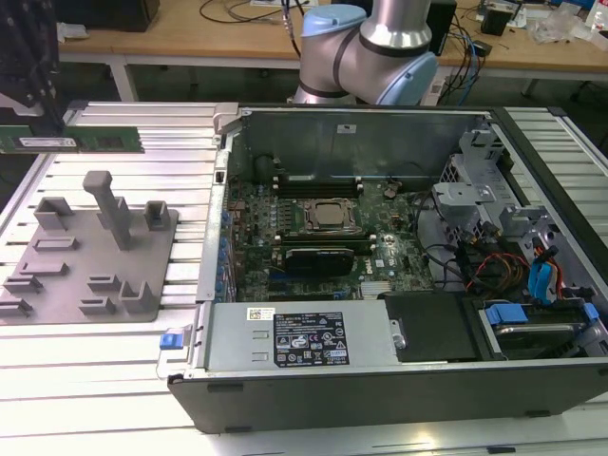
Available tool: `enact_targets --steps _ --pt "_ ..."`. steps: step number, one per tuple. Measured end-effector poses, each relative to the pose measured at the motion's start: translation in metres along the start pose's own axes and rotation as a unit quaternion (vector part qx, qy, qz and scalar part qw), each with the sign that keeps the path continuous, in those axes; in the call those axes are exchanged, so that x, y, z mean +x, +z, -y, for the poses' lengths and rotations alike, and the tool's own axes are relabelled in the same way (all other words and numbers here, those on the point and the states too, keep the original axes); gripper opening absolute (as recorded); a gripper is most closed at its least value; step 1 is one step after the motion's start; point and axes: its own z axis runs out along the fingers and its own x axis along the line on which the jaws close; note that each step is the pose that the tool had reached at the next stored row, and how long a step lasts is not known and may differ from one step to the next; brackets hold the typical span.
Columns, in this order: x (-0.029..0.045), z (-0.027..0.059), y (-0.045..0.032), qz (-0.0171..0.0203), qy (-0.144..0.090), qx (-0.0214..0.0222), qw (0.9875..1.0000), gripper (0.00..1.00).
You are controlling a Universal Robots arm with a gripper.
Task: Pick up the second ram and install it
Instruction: 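Pick up the second ram and move it above second insertion slot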
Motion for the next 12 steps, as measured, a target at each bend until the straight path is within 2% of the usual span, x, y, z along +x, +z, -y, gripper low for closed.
enact_targets --steps 6,10,12 --pt "-0.0002 0.0219 -0.0009 0.0000 0.000 0.0000 1.0000 0.09" --pt "-0.0004 0.0427 -0.0017 0.0000 0.000 0.0000 1.0000 0.09" --pt "-0.0005 0.0482 -0.0020 0.0000 0.000 0.0000 1.0000 0.09"
